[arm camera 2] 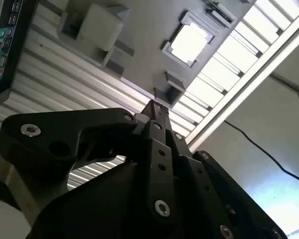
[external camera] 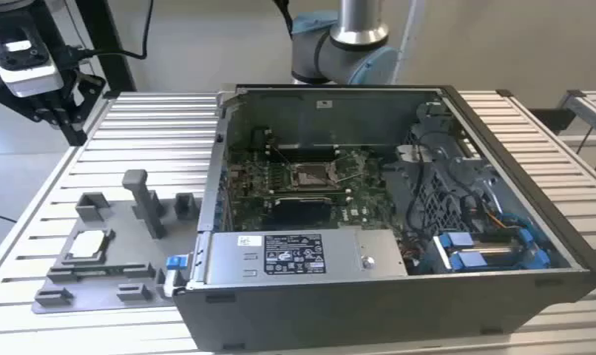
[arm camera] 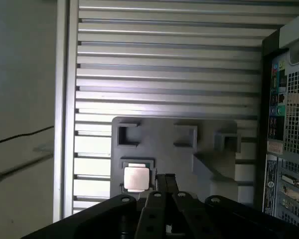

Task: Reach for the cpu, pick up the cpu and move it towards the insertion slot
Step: 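Reach for the cpu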

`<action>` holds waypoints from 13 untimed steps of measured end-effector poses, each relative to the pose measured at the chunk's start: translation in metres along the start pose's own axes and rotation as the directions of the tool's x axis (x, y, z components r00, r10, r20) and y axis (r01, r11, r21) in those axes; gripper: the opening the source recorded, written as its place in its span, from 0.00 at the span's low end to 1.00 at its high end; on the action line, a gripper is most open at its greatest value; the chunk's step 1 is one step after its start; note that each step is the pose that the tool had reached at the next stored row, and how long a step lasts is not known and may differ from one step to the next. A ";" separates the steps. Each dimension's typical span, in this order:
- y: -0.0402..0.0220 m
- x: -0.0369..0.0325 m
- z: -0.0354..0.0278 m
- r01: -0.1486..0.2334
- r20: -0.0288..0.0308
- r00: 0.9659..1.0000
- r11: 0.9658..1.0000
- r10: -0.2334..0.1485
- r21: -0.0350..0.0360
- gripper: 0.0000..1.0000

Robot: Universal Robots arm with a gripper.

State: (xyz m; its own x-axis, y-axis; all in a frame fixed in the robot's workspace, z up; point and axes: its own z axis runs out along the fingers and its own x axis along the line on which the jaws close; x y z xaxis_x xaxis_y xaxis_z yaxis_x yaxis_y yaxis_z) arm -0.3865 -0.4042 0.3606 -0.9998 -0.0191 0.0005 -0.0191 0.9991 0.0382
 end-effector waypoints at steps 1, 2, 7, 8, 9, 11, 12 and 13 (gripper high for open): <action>0.0000 0.0000 0.0000 0.000 0.000 1.000 1.000 0.000 0.000 0.00; 0.0000 0.0000 0.0000 0.000 0.000 1.000 1.000 0.000 0.000 0.00; 0.0000 0.0000 0.0000 0.000 0.000 1.000 1.000 0.000 0.000 0.00; 0.0000 0.0000 0.0000 0.000 0.000 1.000 1.000 0.000 0.000 0.00; 0.0000 0.0000 0.0000 0.000 0.000 1.000 1.000 0.000 0.000 0.00; 0.0000 0.0001 0.0006 0.000 0.000 1.000 1.000 0.000 0.000 0.00; -0.0002 0.0003 0.0009 0.000 0.000 1.000 1.000 0.000 0.000 0.00; -0.0006 0.0007 0.0013 0.000 0.000 1.000 1.000 0.000 0.000 0.00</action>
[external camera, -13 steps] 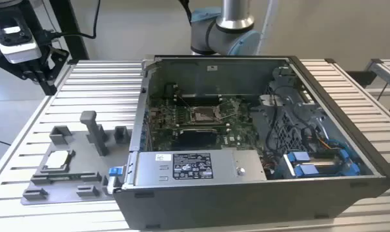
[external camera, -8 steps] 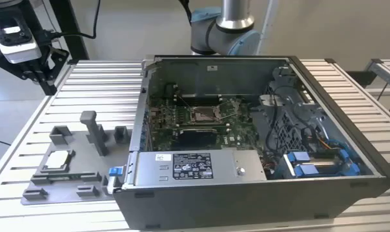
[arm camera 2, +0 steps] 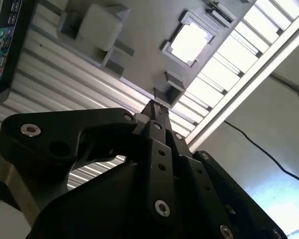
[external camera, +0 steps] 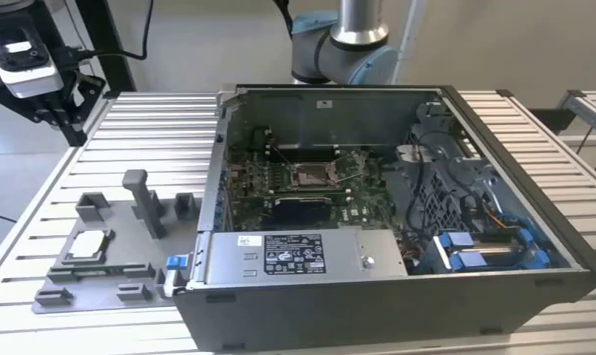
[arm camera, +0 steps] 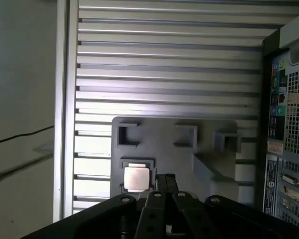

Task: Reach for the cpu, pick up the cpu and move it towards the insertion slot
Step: 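Reach for the cpu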

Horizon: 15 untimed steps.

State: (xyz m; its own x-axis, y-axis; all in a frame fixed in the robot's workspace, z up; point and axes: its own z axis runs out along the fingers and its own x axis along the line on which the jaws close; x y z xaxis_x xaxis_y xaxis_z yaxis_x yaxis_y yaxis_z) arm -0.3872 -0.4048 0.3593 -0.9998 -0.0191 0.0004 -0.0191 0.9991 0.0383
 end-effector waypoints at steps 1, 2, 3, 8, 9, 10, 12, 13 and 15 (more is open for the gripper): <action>-0.0008 0.0005 0.0003 0.000 0.000 1.000 1.000 0.000 0.000 0.00; -0.0021 0.0014 0.0006 0.000 0.000 1.000 1.000 0.000 0.000 0.00; -0.0035 0.0025 0.0010 0.000 0.000 1.000 1.000 0.000 0.000 0.00; -0.0130 0.0095 0.0026 0.000 0.000 1.000 1.000 0.000 0.000 0.00; -0.0148 0.0110 0.0029 0.000 0.000 1.000 1.000 0.000 0.000 0.00; -0.0166 0.0127 0.0033 0.000 0.000 1.000 1.000 0.000 0.000 0.00; -0.0197 0.0167 0.0043 0.000 0.000 1.000 1.000 0.000 0.000 0.00; -0.0213 0.0188 0.0048 0.000 0.000 1.000 1.000 0.000 0.000 0.00; -0.0244 0.0224 0.0057 0.000 0.000 1.000 1.000 0.000 0.000 0.00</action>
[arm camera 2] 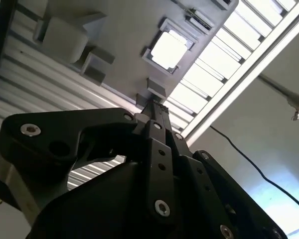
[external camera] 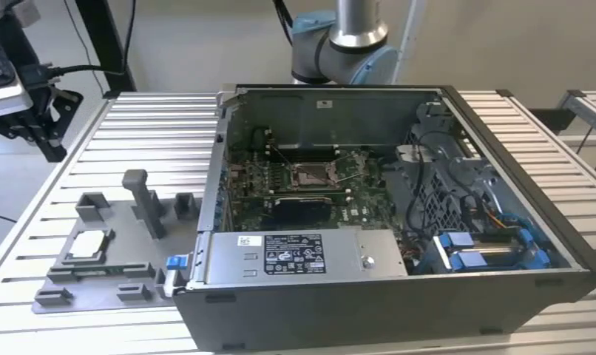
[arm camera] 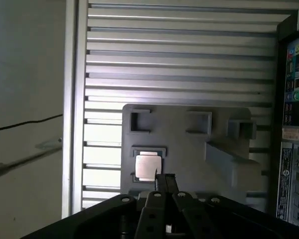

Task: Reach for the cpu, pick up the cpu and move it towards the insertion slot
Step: 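Reach for the cpu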

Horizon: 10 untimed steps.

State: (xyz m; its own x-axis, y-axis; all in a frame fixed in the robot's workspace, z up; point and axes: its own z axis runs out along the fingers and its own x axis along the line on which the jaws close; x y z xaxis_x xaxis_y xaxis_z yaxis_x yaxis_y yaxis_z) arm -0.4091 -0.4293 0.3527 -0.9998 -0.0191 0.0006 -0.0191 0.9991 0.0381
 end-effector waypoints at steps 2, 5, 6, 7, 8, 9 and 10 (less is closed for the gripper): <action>-0.0032 0.0026 0.0011 0.000 0.000 1.000 1.000 0.000 0.000 0.00; -0.0067 0.0045 0.0027 0.000 0.000 1.000 1.000 0.000 0.000 0.00; -0.0069 0.0046 0.0028 0.000 0.000 1.000 1.000 0.000 0.000 0.00; -0.0069 0.0046 0.0027 0.000 0.000 1.000 1.000 0.000 0.000 0.00; -0.0069 0.0046 0.0027 0.000 0.000 1.000 1.000 0.000 0.000 0.00; -0.0071 0.0046 0.0027 0.000 0.000 1.000 1.000 0.000 0.000 0.00; -0.0072 0.0046 0.0028 0.000 0.000 1.000 1.000 0.000 0.000 0.00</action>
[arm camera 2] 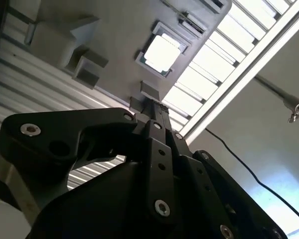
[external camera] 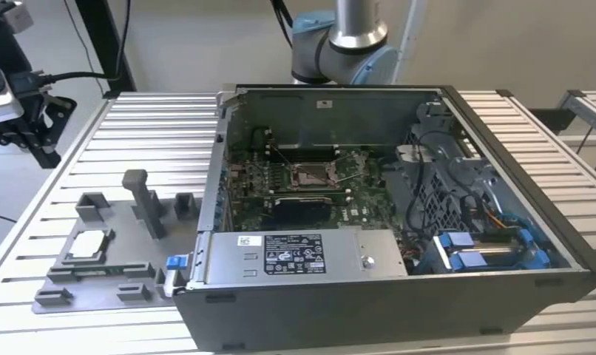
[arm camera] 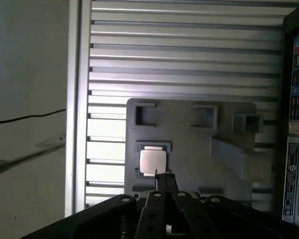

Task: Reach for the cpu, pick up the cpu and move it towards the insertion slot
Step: 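Reach for the cpu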

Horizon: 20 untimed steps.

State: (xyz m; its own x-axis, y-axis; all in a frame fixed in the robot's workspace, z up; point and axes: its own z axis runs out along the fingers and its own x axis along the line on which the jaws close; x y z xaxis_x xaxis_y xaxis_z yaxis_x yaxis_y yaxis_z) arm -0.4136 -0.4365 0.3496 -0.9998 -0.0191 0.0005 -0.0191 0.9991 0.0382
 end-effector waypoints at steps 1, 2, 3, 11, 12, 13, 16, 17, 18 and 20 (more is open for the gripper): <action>-0.0001 0.0000 0.0001 0.000 0.000 1.000 1.000 0.000 0.000 0.00; -0.0001 0.0000 0.0000 0.000 0.000 1.000 1.000 0.000 0.000 0.00; -0.0002 0.0000 0.0000 0.000 0.000 1.000 1.000 0.000 0.000 1.00; -0.0017 0.0000 0.0004 0.000 0.000 1.000 1.000 0.000 0.000 1.00; -0.0018 0.0000 0.0004 0.000 0.000 1.000 1.000 0.000 0.000 1.00; -0.0019 0.0000 0.0004 0.000 0.000 1.000 1.000 0.000 0.000 1.00; -0.0021 0.0000 0.0005 0.000 0.000 1.000 1.000 0.000 0.000 1.00; -0.0022 0.0000 0.0005 0.000 0.000 1.000 1.000 0.000 0.000 1.00; -0.0022 0.0000 0.0006 0.000 0.000 1.000 1.000 0.000 0.000 1.00; -0.0023 0.0001 0.0023 0.000 0.000 1.000 1.000 0.000 0.000 1.00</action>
State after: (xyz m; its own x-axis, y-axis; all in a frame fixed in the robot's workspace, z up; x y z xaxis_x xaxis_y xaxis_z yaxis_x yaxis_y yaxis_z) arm -0.4136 -0.4387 0.3472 -0.9998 -0.0191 0.0004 -0.0191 0.9991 0.0383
